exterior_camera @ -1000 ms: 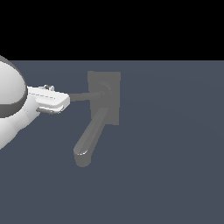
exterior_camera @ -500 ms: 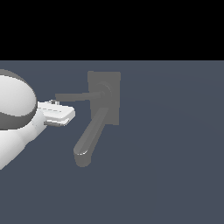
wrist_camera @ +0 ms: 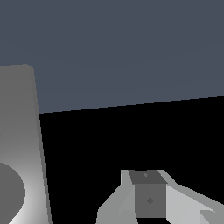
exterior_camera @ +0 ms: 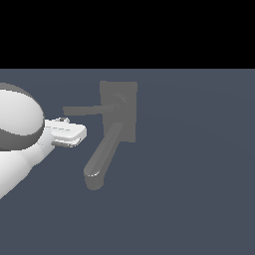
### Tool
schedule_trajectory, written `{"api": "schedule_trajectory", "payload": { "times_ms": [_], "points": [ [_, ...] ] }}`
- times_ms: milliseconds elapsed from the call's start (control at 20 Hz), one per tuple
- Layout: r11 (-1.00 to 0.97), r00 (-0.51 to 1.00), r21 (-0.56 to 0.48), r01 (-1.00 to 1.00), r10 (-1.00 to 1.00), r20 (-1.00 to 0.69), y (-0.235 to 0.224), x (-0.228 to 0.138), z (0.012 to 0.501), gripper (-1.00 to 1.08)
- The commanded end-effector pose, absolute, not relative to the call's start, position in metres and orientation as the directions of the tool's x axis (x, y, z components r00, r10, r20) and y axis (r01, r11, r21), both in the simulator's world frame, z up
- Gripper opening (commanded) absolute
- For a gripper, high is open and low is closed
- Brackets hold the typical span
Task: Turn on the faucet by rotating a designated handle.
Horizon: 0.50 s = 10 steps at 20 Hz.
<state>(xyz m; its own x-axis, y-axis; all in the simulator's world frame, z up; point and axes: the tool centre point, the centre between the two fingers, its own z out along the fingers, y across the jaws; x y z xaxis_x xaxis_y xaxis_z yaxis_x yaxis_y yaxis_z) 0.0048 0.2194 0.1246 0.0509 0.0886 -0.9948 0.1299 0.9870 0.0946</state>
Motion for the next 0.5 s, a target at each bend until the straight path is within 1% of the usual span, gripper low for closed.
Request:
{"api": "schedule_trajectory", "payload": {
  "times_ms": [0, 250, 450],
  "points": [
    [0.988, 0.043, 0.076, 0.134, 0.071, -0.997, 0.215, 0.003, 0.124, -1.0],
    [0.987, 0.012, 0.006, 0.158, 0.005, -1.0, 0.193, -0.002, 0.119, -1.0],
    [0.983, -0.002, -0.015, 0.181, -0.015, -1.0, 0.178, -0.002, 0.116, -1.0]
  ]
}}
